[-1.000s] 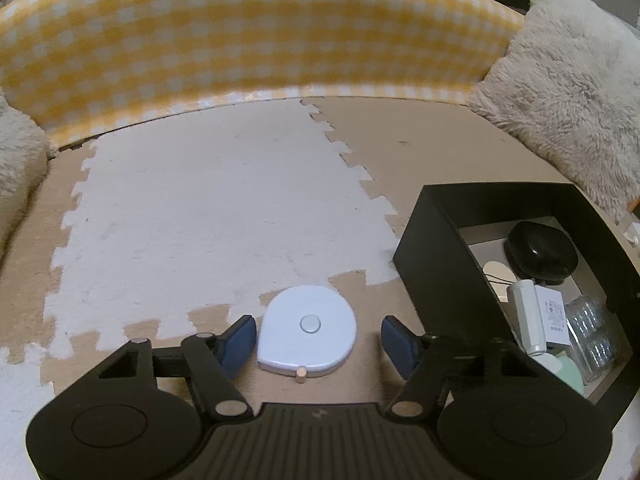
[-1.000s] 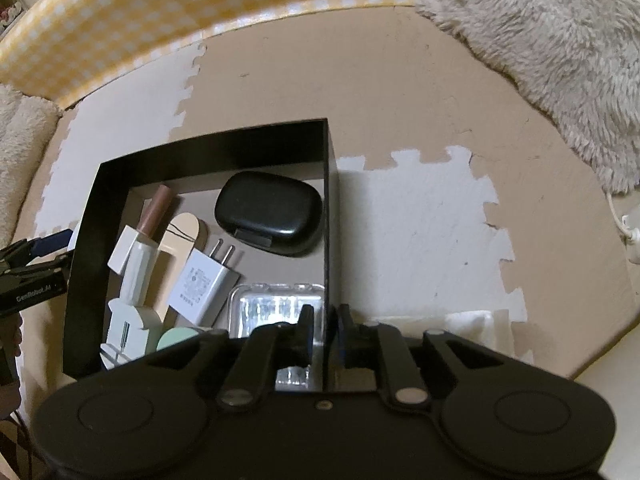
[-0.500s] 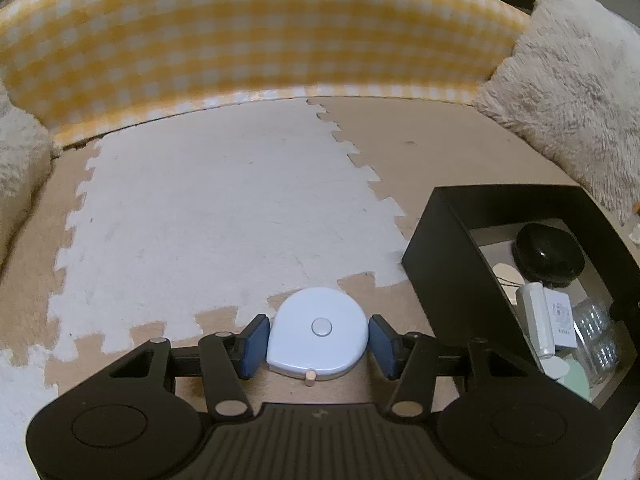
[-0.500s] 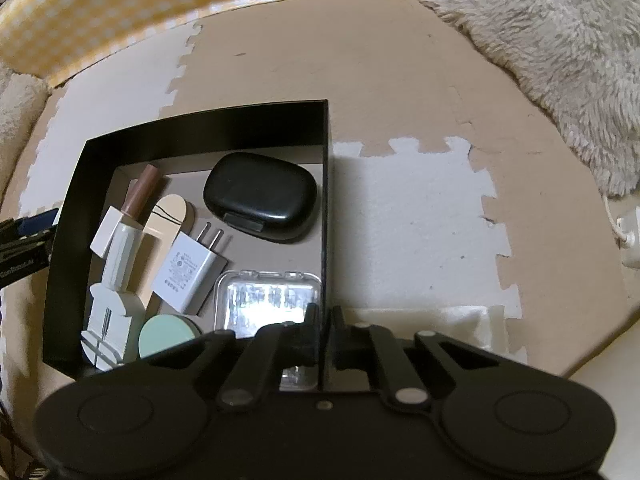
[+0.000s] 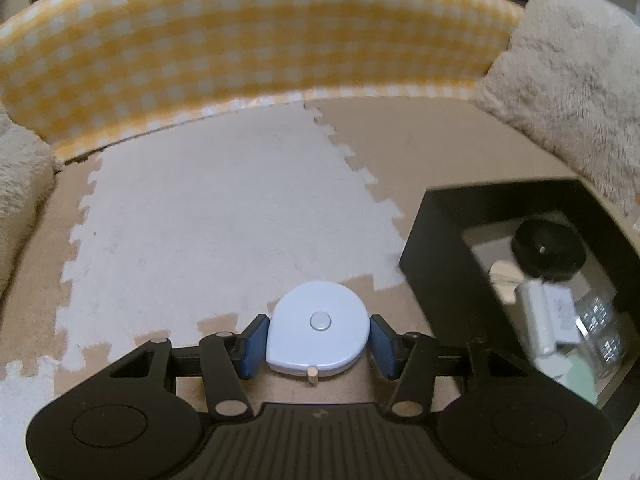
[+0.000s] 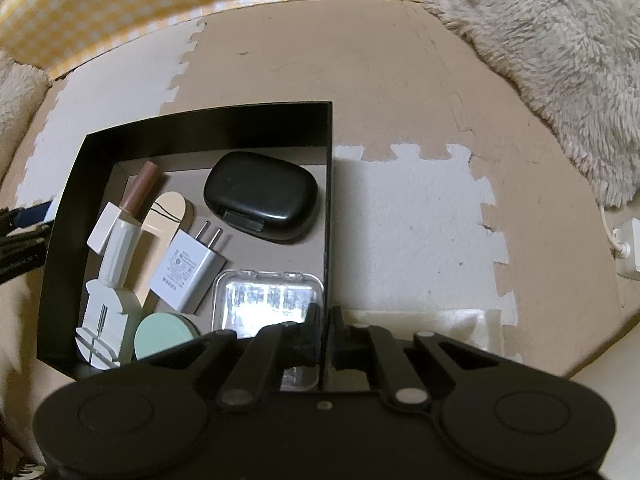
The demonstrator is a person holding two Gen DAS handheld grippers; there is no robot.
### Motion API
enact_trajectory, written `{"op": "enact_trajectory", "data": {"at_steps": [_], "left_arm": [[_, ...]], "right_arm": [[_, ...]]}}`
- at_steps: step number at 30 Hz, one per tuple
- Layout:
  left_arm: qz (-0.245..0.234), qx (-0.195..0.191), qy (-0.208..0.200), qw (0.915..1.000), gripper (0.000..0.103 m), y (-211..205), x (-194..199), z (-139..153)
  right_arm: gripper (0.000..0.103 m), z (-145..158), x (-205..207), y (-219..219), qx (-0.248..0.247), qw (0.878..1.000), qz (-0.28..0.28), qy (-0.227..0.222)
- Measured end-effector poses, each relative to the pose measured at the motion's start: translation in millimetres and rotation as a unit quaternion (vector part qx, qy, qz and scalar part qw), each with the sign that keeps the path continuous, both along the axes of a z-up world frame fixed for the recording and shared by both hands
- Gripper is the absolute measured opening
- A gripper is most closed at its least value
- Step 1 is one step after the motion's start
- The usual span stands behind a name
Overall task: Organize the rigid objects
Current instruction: 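Close the left gripper on the white tape measure, then carry the tape measure into the black box and open the left gripper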
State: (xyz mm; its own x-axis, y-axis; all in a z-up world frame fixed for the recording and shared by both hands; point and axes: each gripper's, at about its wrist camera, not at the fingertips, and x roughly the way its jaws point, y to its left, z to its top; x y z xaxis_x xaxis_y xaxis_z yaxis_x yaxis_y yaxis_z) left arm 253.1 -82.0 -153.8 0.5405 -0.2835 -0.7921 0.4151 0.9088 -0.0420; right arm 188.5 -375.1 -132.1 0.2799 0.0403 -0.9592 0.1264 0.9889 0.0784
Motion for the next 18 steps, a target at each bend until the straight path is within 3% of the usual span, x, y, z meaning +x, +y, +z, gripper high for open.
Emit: {"op": "enact_trajectory", "data": {"at_steps": [10, 14, 18], "left_arm": [[0.011, -0.074, -0.042, 0.9963, 0.054, -5.4, -7.5, 51.6], [-0.014, -0.101, -0.048, 0.9937, 0.054, -21.4, -15.5, 66.0], [-0.06, -0.096, -0.036, 0.9929, 0.054, -52.8, -22.6, 65.8]], "right_arm": [[0.005, 0.1, 2.2, 1.9, -0.008, 1.0, 0.008, -0.004], [0.005, -0.4, 3.1, 3.7, -0.01, 1.0, 0.014, -0.006], [0.005, -0.7, 3.6, 5.7, -0.013, 1.0, 0.019, -0.007]]}}
